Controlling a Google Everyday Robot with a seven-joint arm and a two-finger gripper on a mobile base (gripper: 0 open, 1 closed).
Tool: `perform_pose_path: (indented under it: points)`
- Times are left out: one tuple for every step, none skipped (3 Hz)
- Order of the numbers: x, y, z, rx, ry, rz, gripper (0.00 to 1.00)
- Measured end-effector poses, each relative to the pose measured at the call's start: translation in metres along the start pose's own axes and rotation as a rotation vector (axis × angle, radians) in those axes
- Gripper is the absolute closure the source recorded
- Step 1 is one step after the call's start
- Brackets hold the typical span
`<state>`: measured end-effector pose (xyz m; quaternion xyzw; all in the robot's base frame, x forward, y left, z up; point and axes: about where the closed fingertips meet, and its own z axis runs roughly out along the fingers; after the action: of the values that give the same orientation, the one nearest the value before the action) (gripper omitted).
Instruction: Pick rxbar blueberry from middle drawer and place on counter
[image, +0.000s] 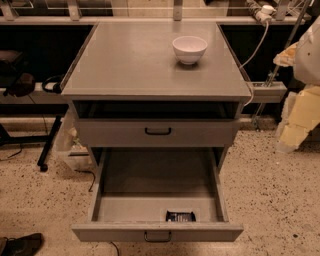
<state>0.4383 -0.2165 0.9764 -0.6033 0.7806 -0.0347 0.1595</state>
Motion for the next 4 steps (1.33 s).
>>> perform_pose_path:
  points:
    - [-0.001,-0.001,0.001,0.001,-0.003,-0.002,0.00]
    - [-0.002,-0.003,0.026,-0.025,0.039,0.053,0.00]
    - [-0.003,-0.004,0.076,-0.045,0.136,0.148,0.00]
    - [0.002,-0.003,0.118,-0.060,0.208,0.266,0.00]
